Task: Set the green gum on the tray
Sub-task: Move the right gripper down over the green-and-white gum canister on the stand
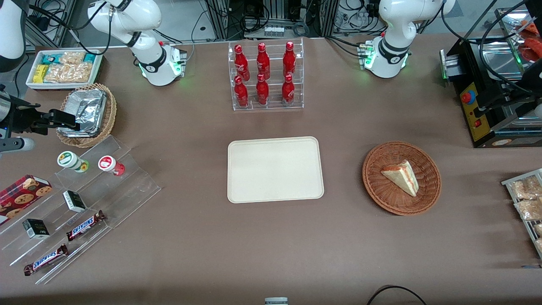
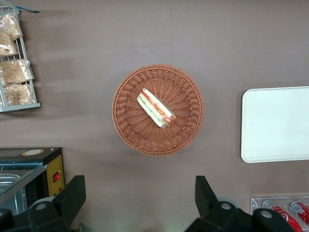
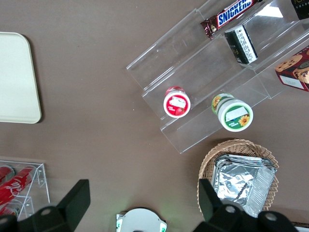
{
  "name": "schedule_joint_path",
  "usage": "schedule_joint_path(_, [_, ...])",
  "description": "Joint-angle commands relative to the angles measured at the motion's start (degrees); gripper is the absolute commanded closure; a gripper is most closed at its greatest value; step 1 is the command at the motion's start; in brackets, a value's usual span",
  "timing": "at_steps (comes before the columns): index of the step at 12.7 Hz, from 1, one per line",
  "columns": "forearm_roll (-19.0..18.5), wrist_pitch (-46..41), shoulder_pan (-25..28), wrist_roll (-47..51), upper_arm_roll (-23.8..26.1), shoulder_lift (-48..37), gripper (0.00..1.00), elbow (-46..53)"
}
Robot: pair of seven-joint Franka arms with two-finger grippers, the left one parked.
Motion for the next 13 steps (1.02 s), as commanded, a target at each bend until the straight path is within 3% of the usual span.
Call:
schedule_joint_path(1, [-0.6, -0.6, -0.3, 0.6, 0.1, 0.1, 0.0, 1.0])
schedule_joint_path(6, [-0.7, 4.4, -0.8, -1.7, -0.2, 0.1, 0.0, -3.6])
schedule_joint_path(13, [-2.0, 25.3, -7.2, -35.3, -1.0, -3.2, 0.0, -21.1])
